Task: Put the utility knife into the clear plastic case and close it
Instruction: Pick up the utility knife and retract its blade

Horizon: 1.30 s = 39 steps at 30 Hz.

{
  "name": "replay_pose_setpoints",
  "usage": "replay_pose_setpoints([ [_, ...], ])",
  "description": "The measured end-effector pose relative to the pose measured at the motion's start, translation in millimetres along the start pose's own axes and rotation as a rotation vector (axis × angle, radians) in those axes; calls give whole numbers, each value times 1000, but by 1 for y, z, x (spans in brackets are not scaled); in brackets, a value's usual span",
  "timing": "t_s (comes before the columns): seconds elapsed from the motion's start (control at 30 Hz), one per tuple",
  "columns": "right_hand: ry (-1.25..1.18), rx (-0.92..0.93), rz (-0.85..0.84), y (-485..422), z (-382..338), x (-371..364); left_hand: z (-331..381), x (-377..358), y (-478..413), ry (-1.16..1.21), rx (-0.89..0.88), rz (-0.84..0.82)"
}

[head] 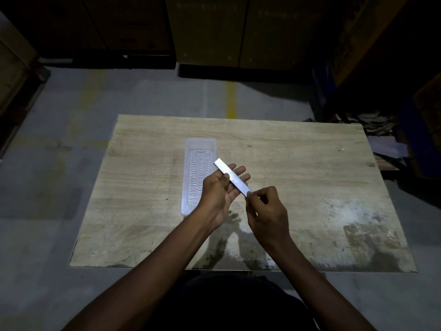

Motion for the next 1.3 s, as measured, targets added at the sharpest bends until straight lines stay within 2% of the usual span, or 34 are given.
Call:
replay_pose_setpoints([
  [0.2, 130, 106, 56, -2, 0, 2, -3, -2, 0, -4, -3, 10],
  [0.37, 166, 73, 61, -3, 1, 1, -3, -3, -3, -32, -1, 32],
  [0.43, 26, -59, 13, -3, 4, -1, -4, -2, -4, -31, 6, 47],
  [0.57, -463, -448, -35, -7, 14, -4, -7, 2, -9, -71, 10, 95],
  [0.7, -840, -857, -115, -10, 21, -5, -11, 6, -15, -190, -1, 138],
  [0.83, -1072, -1097, -278, -8, 23, -6, -19, 9, -21, -272, -3, 186],
  [1.03, -1144, -1250, -331, -10, 28, -6, -27, 13, -30, -279, 46, 199],
  [1.3, -1015, -1160, -312, -10, 54, -21, -33, 17, -43, -384, 44, 180],
])
Point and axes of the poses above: each hand's wrist, its own y-axis away from the middle knuckle, its own x-axis out of the back of the hand, z = x × y, the point moved 2 cm from there along -y, towards the middle knuckle, and after that the axes turned 14 degrees about -y, right-handed, at the moved point
